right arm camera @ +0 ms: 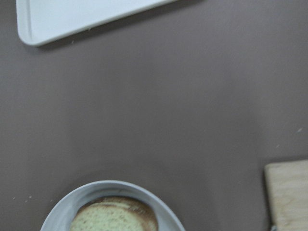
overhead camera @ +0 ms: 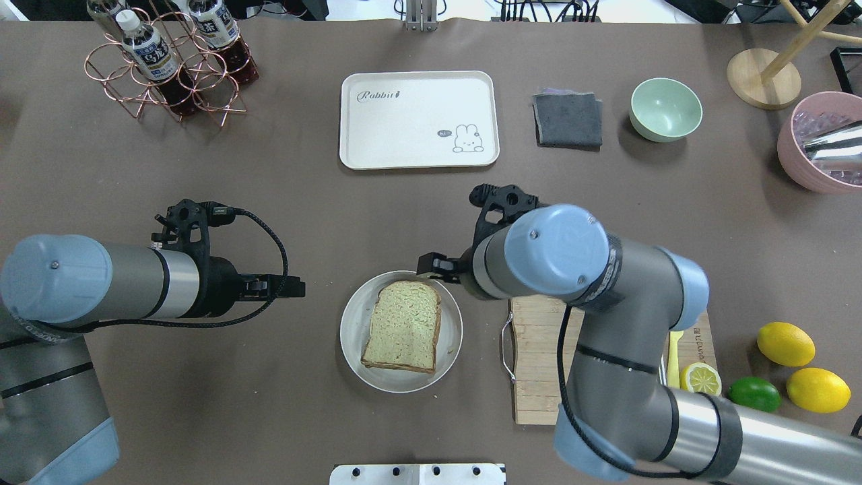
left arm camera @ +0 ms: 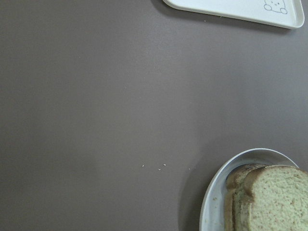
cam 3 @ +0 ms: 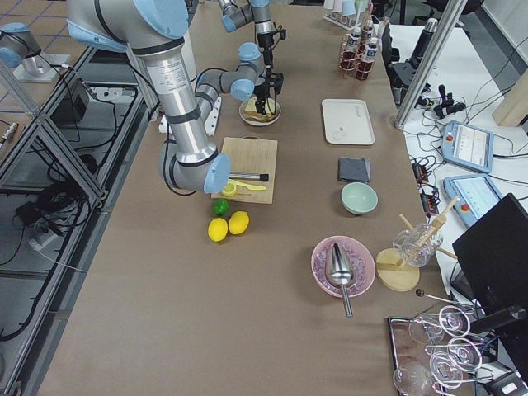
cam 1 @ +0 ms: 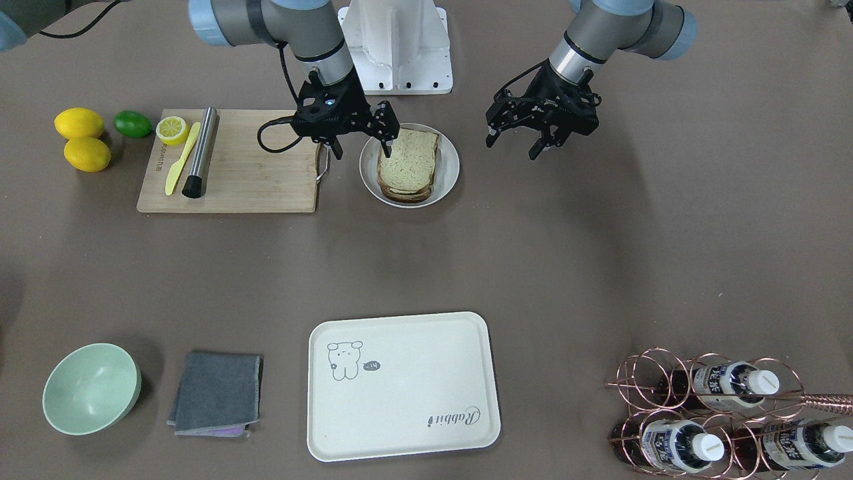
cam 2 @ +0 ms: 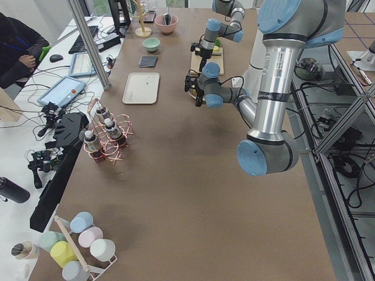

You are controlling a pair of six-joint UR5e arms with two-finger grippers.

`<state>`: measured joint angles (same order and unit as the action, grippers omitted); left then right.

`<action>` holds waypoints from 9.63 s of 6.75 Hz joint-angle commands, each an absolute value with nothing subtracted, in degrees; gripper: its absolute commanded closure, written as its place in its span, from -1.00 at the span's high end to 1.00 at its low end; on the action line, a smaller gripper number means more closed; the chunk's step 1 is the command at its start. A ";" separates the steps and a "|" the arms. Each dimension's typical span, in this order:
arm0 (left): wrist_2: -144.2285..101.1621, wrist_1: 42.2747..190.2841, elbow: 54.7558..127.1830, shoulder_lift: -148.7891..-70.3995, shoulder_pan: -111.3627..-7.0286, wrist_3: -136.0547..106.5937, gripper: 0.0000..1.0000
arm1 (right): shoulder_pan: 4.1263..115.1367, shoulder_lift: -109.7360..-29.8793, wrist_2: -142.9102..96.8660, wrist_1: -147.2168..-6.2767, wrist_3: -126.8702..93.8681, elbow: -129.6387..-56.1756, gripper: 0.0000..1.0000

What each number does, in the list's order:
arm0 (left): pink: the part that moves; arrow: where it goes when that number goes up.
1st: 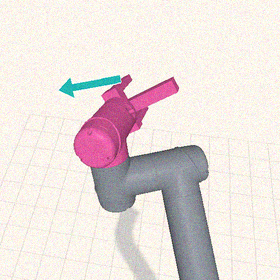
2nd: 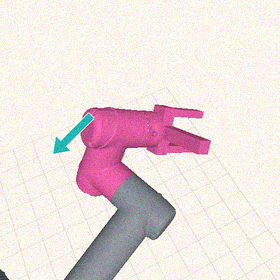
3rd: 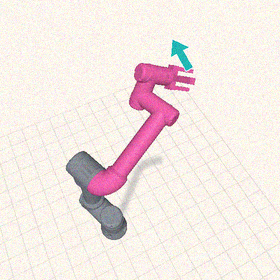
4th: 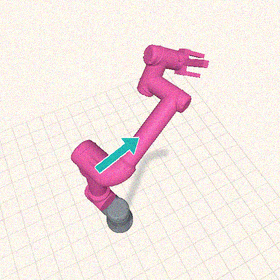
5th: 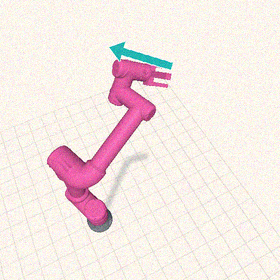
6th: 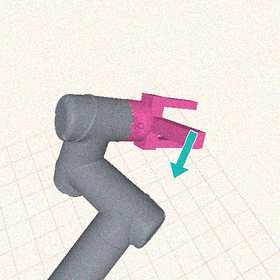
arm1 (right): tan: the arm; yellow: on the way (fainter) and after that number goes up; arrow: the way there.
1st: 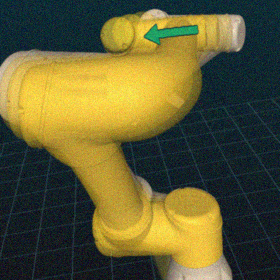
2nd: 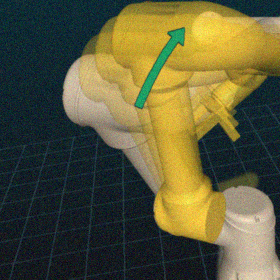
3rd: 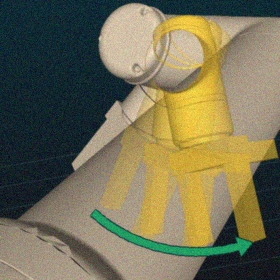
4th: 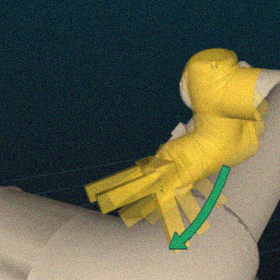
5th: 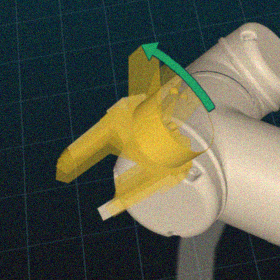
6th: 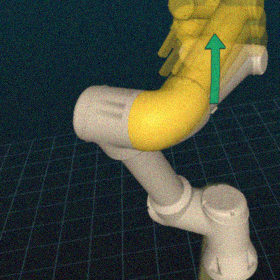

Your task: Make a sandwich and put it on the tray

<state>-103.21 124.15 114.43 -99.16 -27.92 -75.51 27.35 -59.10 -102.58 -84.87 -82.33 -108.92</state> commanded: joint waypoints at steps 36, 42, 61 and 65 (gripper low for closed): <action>-128.85 125.50 56.42 -142.16 -49.65 -63.46 -1.00 | 91.14 -98.70 -127.71 -97.38 0.35 -105.56 1.00; -121.13 132.53 35.77 -155.13 -48.43 -64.07 -1.00 | 91.05 -98.00 -127.62 -97.38 0.35 -105.47 1.00; -124.36 75.15 94.35 -94.13 -88.77 18.98 0.98 | 91.05 -98.61 -127.71 -97.29 0.53 -102.48 1.00; -133.57 75.94 93.43 -88.52 -92.98 18.90 0.98 | 91.05 -98.53 -127.71 -97.21 0.35 -102.13 1.00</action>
<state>-130.11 75.78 93.40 -90.32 -92.33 18.88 91.05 -98.53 -127.70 -97.27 0.42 -102.22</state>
